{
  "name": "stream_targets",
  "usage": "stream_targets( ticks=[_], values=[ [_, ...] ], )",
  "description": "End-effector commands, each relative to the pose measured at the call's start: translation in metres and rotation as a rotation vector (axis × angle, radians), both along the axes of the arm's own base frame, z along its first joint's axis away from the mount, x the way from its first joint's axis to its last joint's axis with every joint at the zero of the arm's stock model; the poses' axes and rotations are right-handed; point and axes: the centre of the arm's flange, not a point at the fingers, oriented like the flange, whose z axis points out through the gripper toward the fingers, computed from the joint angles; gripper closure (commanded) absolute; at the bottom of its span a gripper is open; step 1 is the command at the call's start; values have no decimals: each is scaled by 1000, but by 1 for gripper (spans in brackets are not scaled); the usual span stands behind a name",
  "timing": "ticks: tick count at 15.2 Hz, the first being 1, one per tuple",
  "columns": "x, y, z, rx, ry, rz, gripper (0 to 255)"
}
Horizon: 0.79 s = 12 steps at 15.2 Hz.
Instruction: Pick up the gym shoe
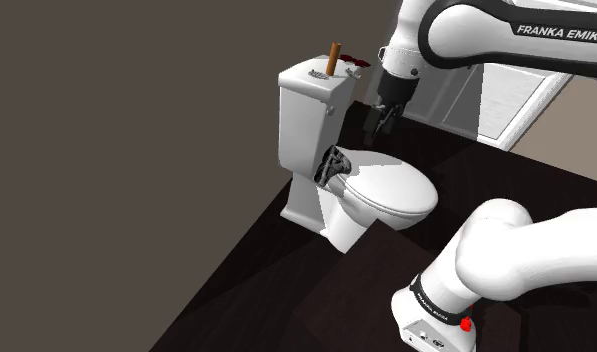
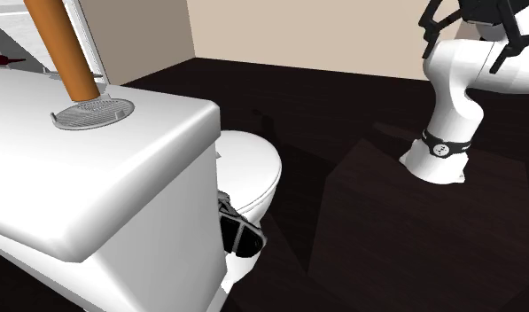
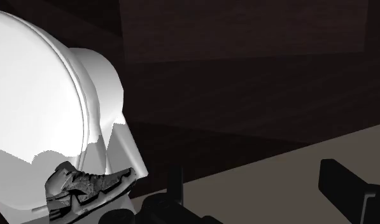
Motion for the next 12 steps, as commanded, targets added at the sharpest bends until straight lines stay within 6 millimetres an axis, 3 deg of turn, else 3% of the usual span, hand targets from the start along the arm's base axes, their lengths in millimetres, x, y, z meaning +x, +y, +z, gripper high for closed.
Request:
stream_targets(
  ticks=[1,12],
  values=[
    [0,0,0,0,0,0,0],
    [45,-55,-118,39,-169,-310,0]
  ],
)
